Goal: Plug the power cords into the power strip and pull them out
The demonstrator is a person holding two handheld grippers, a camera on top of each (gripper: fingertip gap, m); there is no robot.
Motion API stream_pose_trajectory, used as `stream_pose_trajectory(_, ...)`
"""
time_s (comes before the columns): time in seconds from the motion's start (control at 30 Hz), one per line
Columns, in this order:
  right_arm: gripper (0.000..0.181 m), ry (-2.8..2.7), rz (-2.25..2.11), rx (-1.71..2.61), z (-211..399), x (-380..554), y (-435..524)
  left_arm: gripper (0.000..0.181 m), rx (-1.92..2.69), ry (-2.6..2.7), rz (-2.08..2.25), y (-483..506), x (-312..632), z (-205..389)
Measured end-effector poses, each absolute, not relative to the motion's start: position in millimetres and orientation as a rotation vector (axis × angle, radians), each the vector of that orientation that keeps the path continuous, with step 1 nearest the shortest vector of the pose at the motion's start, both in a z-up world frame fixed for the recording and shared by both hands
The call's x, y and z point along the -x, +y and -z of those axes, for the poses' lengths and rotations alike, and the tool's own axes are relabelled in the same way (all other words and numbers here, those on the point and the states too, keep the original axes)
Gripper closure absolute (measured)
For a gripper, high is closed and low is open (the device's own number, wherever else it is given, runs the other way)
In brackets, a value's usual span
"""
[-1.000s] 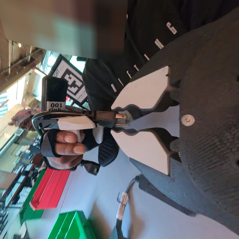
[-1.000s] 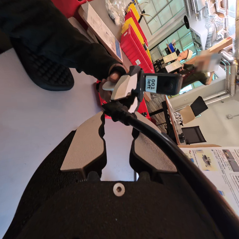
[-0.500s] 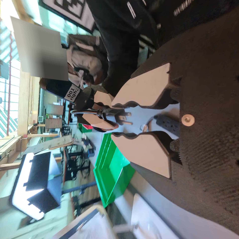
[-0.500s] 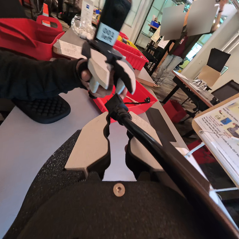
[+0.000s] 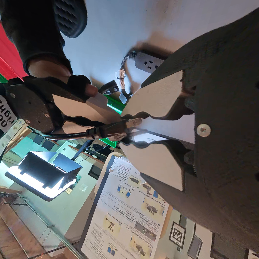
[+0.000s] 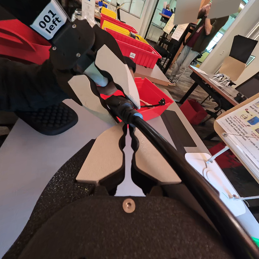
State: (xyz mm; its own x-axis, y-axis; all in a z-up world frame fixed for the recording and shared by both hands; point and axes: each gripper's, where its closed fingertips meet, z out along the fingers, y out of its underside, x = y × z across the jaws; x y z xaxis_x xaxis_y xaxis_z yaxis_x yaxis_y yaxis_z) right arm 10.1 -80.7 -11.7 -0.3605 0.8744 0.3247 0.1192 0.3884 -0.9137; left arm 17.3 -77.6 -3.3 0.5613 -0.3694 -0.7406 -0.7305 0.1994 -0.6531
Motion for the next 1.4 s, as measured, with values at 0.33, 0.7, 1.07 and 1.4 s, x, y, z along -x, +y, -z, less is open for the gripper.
stream_pose_trajectory(0.33, 0.126, -1.606, -1.063, 0.603, -8.6, -13.6, -79.6, 0.154, 1.53, 0.712, 0.741, -98.3, -37.8, -16.4)
stream_pose_trajectory(0.7, 0.134, -1.74, -0.991, 0.322, -1.8, -34.2, -113.0, 0.154, 1.471, 0.589, 1.85, -118.1, -66.3, 13.1)
stream_pose_trajectory(1.07, 0.156, -1.759, -1.038, 0.55, 0.4, -27.3, -95.0, 0.147, 1.449, 0.513, 1.478, -92.5, -31.6, 9.6)
stream_pose_trajectory(1.4, 0.156, -1.748, -1.264, 0.991, 13.9, -14.1, -73.3, 0.154, 1.545, 0.747, 0.461, -73.6, -16.8, 23.9)
